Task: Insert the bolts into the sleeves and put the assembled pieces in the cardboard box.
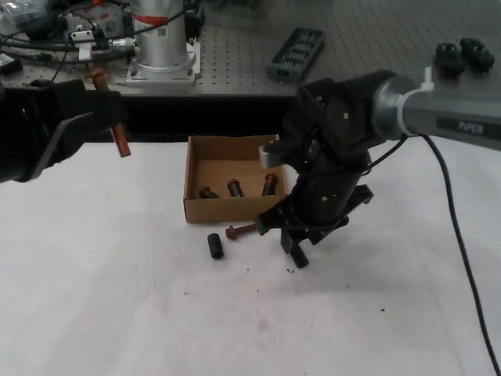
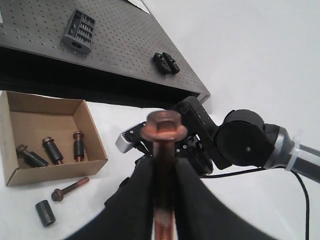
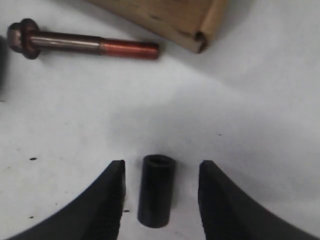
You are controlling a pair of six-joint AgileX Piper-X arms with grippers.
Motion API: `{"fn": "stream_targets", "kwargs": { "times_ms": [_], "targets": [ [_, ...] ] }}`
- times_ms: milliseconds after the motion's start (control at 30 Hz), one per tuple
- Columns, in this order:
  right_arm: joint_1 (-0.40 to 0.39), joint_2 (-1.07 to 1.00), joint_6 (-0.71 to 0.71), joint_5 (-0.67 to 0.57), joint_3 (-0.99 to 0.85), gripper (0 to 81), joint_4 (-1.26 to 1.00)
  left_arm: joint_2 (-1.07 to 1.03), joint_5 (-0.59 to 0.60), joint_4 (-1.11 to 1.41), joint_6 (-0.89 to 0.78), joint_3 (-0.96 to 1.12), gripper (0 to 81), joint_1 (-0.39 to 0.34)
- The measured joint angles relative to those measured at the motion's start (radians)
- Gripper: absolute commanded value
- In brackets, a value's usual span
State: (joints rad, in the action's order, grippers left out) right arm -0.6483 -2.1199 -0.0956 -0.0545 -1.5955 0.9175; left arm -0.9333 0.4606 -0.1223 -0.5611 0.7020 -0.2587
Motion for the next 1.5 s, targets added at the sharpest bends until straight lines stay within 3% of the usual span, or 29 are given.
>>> {"fn": "stream_targets", "kwargs": {
  "times_ms": [400,467,633,833,1133,1367,1400,1500],
  "targets": [
    [0.001,-0.050,0.000,0.036,-0.018,34.4,0.062,0.010,0.036,0.000,-0.023,0.000,0.6,0.000],
    [0.001,-0.050,0.000,0.055,-0.018,29.8,0.068,0.013,0.036,0.006,-0.023,0.000,0.6,0.000],
    [0.001,-0.050,0.000,0.076,-0.021,2.2,0.084,0.013,0.036,0.007,-0.023,0.000,0.6,0.000],
    [0.001,-0.050,0.006,0.072,-0.021,3.7,0.103,0.013,0.036,0.007,-0.023,0.000,0.6,0.000],
    [0.011,0.033,0.096,-0.087,0.014,3.7,0.081,-0.033,0.029,0.065,0.000,0.000,0.6,0.000],
    [0.058,0.441,0.115,-0.309,0.356,3.7,-0.270,-0.187,0.137,0.288,-0.014,0.000,0.6,0.000],
    [0.059,0.558,0.118,-0.412,0.520,3.7,-0.448,-0.216,0.158,0.330,-0.025,0.000,0.6,0.000],
    [0.059,0.625,0.096,-0.542,0.731,3.7,-0.657,-0.294,0.208,0.434,-0.057,0.000,0.6,0.000]
  ]
}}
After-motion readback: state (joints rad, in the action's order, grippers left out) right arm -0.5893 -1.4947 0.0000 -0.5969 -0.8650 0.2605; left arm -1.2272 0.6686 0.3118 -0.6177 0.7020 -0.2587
